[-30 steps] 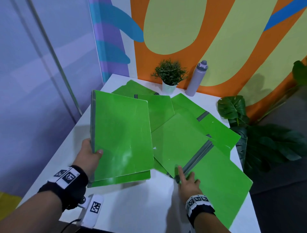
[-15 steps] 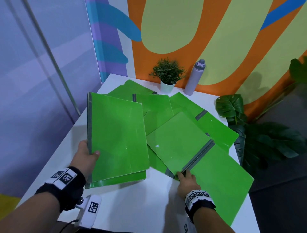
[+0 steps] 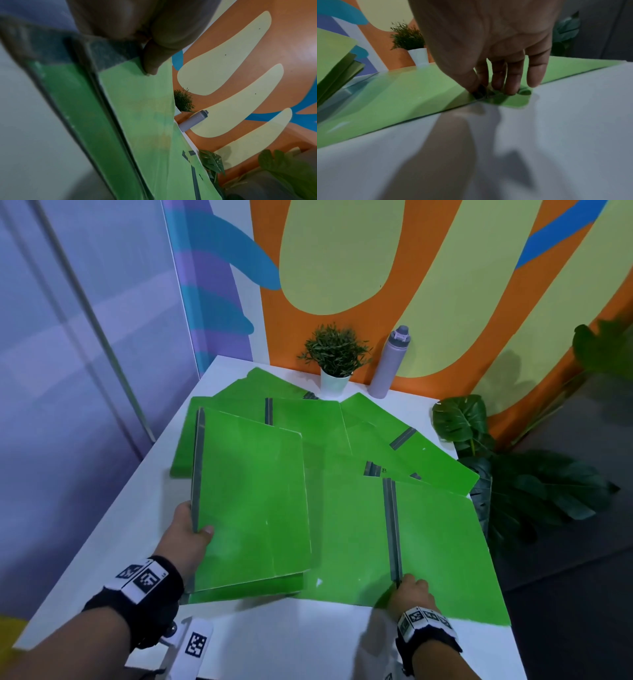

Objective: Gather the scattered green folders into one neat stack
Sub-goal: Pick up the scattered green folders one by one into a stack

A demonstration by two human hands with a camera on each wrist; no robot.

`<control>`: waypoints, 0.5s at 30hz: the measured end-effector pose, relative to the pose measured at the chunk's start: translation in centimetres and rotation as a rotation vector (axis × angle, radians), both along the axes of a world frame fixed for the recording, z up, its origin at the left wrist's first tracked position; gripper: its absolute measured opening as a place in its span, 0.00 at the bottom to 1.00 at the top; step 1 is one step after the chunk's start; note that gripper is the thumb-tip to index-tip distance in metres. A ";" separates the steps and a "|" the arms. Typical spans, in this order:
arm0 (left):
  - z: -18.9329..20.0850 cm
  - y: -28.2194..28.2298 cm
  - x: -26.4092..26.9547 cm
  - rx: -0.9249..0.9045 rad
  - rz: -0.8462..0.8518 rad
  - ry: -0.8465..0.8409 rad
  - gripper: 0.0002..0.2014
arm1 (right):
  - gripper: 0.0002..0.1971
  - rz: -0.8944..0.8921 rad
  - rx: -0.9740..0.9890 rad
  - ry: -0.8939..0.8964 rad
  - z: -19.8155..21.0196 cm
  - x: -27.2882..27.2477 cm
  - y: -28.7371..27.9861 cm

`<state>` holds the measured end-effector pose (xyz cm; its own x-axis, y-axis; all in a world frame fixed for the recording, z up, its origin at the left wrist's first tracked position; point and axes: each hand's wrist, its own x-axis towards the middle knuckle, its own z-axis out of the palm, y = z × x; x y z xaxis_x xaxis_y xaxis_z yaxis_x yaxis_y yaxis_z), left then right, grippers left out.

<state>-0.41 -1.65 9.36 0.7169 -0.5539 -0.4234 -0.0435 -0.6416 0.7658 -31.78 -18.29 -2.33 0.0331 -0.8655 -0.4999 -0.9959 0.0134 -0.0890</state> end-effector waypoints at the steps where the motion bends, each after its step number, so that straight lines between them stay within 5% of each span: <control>1: -0.1 -0.1 -0.2 0.008 -0.013 0.000 0.20 | 0.17 0.000 0.002 -0.006 -0.4 -0.1 0.3; 6: -0.5 -0.4 -0.2 0.006 -0.035 0.000 0.20 | 0.12 -0.011 -0.228 -0.070 0.8 0.6 -0.5; 9: -1.0 -0.9 0.4 -0.007 -0.020 0.021 0.17 | 0.05 -0.141 -0.465 -0.466 4.0 2.1 -1.9; 12: -1.7 -1.6 0.5 -0.019 -0.007 0.079 0.15 | 0.07 -0.267 -0.502 -0.875 8.4 4.3 -2.1; 15: -2.4 -2.1 -0.3 -0.012 -0.042 0.160 0.16 | 0.05 -0.032 -0.569 -0.896 11.1 6.1 -1.2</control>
